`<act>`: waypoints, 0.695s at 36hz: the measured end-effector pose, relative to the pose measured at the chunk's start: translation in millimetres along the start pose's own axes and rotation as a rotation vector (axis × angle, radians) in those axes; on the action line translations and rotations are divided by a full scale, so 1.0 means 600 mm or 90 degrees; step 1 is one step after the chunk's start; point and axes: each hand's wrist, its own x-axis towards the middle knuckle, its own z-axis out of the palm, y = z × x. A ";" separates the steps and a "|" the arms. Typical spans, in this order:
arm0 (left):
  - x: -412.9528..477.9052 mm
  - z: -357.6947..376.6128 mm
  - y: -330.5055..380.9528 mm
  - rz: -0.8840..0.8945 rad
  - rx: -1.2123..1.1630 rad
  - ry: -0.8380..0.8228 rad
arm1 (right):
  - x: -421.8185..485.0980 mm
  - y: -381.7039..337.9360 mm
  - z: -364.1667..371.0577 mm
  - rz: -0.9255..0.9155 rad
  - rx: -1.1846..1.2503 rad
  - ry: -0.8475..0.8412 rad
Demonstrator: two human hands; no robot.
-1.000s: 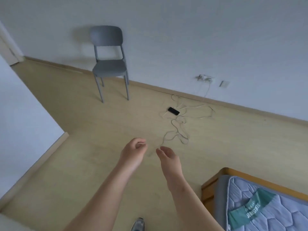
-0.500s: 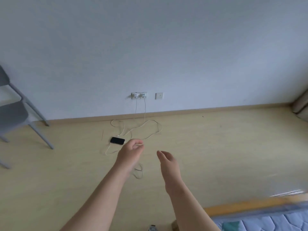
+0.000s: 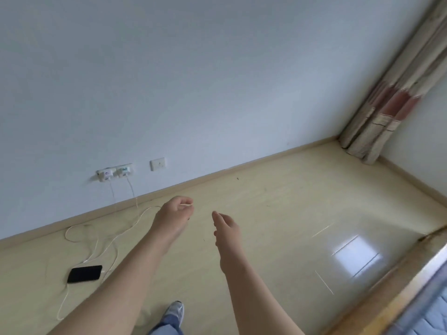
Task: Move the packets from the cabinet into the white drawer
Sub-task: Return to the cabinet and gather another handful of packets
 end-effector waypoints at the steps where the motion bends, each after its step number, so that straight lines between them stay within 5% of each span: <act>1: 0.030 0.004 0.015 0.006 0.009 -0.014 | 0.027 -0.015 0.001 0.005 0.002 0.017; 13: 0.289 0.185 0.166 0.000 0.059 -0.215 | 0.267 -0.119 -0.114 0.063 0.137 0.241; 25: 0.477 0.559 0.404 0.067 0.080 -0.356 | 0.524 -0.268 -0.443 0.004 0.207 0.369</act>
